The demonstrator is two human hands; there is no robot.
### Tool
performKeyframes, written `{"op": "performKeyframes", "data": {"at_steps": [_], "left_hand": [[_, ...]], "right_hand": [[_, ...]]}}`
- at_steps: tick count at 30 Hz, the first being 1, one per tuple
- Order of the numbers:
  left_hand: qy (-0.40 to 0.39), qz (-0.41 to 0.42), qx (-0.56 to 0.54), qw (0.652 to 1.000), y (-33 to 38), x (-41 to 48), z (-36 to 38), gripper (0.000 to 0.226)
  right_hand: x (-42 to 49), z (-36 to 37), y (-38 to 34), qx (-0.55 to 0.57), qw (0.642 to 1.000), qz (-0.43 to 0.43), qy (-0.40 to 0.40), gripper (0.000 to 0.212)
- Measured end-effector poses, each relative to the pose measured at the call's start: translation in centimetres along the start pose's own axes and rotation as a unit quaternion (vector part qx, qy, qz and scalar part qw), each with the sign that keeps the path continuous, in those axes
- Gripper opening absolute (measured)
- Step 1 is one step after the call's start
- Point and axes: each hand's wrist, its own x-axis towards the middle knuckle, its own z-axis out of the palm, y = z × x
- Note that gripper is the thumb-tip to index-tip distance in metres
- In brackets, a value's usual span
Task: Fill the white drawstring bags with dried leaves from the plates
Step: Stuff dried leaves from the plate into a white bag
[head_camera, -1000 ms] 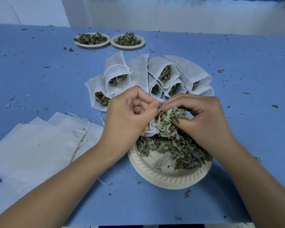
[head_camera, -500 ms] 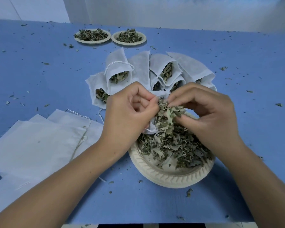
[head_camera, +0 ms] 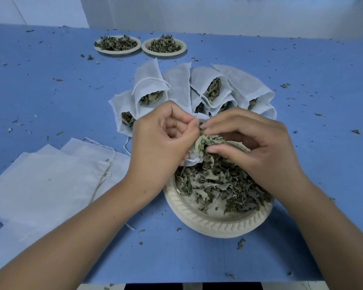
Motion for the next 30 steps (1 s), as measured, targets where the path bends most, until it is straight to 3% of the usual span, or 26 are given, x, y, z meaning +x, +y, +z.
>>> {"op": "performKeyframes", "data": {"at_steps": [6,9,12,16,20,26,30], "left_hand": [[-0.028,0.013,-0.013,0.999,0.0,-0.1,0.0,0.020],[-0.047,0.022,-0.005,0.999,-0.3,-0.2,0.2,0.016],[-0.048,0.025,0.018,0.998,-0.6,-0.3,0.5,0.017],[-0.012,0.028,0.023,0.999,-0.7,0.0,0.2,0.017],[0.007,0.032,0.023,0.999,-0.3,0.2,0.1,0.019],[-0.017,0.042,-0.016,0.999,0.2,-0.2,0.1,0.017],[0.015,0.009,-0.004,1.000,0.3,0.1,-0.1,0.018]], "right_hand": [[-0.2,0.7,-0.1,0.039,0.993,0.094,0.063,0.010],[-0.2,1.1,-0.1,-0.092,0.992,0.029,0.079,0.009],[-0.2,1.7,0.0,-0.216,0.975,-0.032,0.037,0.007],[-0.4,1.1,0.0,-0.203,0.979,-0.020,-0.026,0.016],[-0.5,1.0,-0.4,-0.228,0.970,-0.066,0.058,0.005],[-0.3,1.3,-0.3,-0.245,0.965,-0.091,-0.009,0.011],[-0.3,-0.2,-0.7,-0.216,0.969,-0.115,0.041,0.025]]}}
